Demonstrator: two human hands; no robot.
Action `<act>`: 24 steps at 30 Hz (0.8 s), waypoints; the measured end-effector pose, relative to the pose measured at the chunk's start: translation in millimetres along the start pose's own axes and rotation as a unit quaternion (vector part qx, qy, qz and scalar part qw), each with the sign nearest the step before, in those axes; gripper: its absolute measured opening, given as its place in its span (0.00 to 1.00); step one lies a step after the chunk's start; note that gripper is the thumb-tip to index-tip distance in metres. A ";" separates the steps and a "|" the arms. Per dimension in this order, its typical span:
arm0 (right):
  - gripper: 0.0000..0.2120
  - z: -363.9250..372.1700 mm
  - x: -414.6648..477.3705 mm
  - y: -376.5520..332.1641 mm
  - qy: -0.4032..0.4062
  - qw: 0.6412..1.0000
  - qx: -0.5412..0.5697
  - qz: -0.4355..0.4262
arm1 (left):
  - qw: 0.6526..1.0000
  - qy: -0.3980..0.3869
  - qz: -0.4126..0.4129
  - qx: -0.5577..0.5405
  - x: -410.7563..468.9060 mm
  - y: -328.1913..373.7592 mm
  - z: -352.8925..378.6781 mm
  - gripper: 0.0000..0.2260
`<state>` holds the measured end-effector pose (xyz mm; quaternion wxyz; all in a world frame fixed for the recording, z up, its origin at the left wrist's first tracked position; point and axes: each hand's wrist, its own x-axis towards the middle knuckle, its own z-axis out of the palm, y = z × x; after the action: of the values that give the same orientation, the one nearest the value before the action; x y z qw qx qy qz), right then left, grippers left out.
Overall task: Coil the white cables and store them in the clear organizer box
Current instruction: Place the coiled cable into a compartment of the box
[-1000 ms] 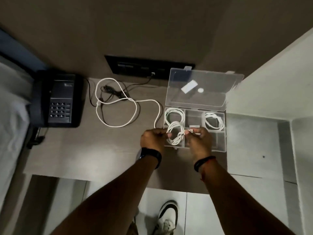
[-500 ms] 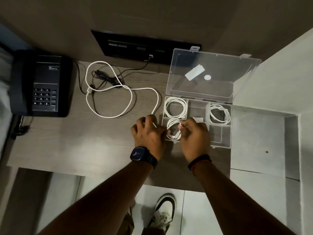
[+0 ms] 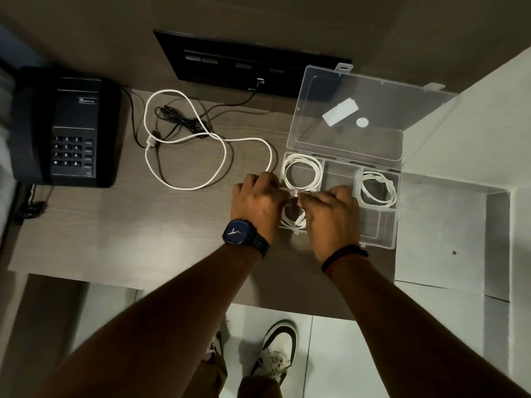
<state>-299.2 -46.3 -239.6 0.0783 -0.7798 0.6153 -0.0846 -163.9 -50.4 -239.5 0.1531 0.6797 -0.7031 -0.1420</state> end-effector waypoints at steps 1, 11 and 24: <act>0.08 0.7 0.7 -0.6 0.000 1.000 -0.003 0.003 | 0.999 -0.010 0.025 0.028 0.4 -1.7 0.0 0.08; 0.01 8.0 7.6 -6.0 -0.062 0.996 -0.028 0.055 | 0.976 -0.148 0.071 0.145 1.6 -13.3 -0.4 0.20; 0.04 8.3 3.8 -8.0 -0.105 0.987 -0.076 0.098 | 0.971 -0.176 0.050 0.156 -0.6 -16.7 3.5 0.17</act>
<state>-288.8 -48.1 -245.7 0.0904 -0.7242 0.6816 0.0527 -150.1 -50.4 -249.5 -0.0735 0.6234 -0.7658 -0.1399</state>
